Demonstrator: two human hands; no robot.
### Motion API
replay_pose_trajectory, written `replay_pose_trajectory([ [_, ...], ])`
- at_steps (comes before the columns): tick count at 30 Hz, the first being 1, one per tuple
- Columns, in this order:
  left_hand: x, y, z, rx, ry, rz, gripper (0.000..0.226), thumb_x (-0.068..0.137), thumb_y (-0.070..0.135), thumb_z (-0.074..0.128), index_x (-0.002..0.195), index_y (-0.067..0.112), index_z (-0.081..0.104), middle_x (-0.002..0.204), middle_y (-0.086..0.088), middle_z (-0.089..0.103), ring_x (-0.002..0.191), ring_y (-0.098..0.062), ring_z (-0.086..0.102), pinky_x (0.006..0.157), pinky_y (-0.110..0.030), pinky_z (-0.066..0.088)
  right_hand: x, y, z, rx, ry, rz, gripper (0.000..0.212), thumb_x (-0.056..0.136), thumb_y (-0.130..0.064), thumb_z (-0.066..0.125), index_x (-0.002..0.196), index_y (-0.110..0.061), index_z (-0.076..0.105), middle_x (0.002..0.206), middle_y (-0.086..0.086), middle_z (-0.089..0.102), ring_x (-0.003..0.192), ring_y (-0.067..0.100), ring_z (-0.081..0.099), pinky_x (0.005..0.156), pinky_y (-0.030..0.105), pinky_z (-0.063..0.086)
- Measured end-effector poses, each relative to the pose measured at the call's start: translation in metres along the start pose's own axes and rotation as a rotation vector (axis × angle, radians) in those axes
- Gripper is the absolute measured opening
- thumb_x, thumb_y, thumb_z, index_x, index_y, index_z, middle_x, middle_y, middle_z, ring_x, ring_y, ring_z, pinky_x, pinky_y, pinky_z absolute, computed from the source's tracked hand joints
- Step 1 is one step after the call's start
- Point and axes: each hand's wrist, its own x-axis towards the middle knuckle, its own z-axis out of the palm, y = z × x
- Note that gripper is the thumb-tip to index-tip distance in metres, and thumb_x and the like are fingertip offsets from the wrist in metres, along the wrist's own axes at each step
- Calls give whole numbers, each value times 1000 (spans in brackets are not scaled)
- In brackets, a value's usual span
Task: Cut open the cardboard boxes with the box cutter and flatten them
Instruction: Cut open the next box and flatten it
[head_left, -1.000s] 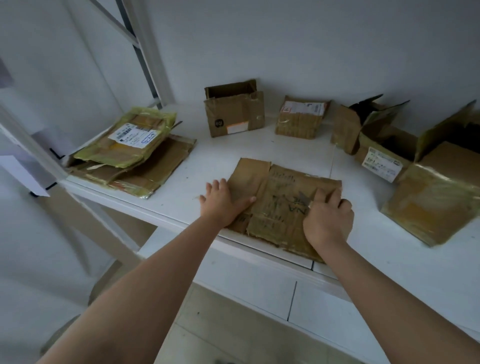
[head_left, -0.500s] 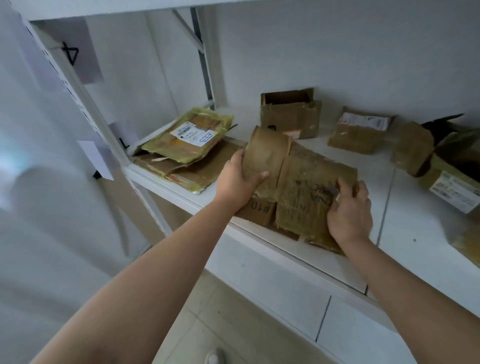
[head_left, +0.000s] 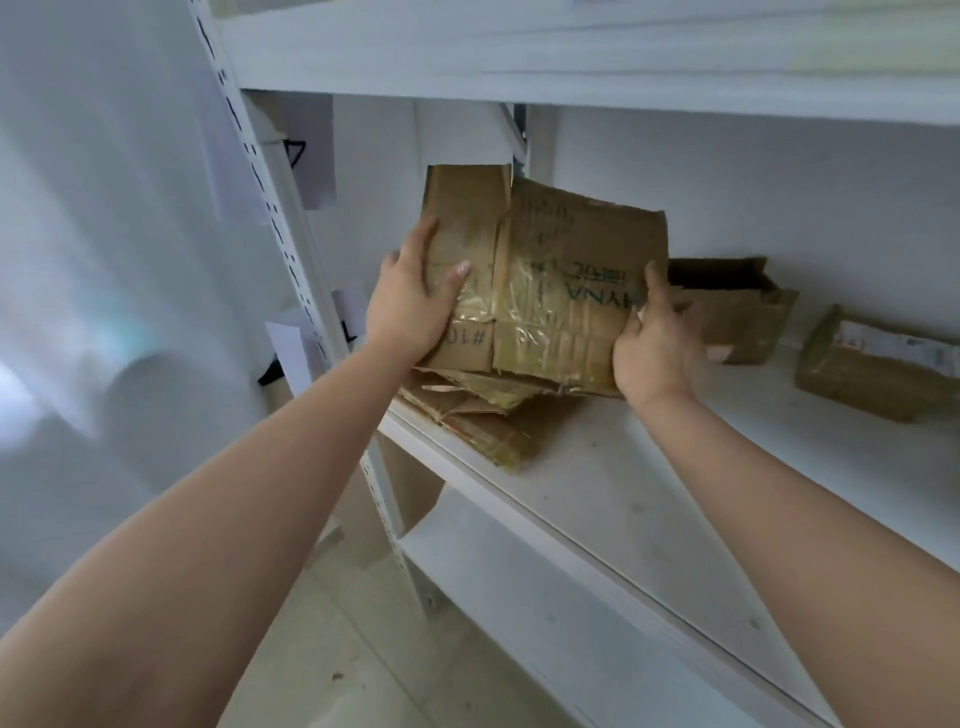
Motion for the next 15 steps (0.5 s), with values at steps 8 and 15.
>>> replay_pose_trajectory([
  [8, 75, -43, -11, -73, -308, -176, 72, 88, 68, 43, 149, 33, 29, 147, -4, 42, 132, -27, 42, 105, -35, 33, 6, -55, 48, -7, -89, 49, 53, 101, -34, 37, 149, -39, 15, 136, 16, 33, 91, 31, 61, 66, 26, 37],
  [15, 108, -71, 10, -54, -533, -292, 101, 65, 82, 58, 149, 34, 27, 145, -6, 42, 126, -32, 47, 108, -47, 38, 0, -63, 77, -151, -132, 62, 56, 100, -42, 32, 151, -30, 14, 132, 16, 39, 107, 33, 53, 82, 36, 45],
])
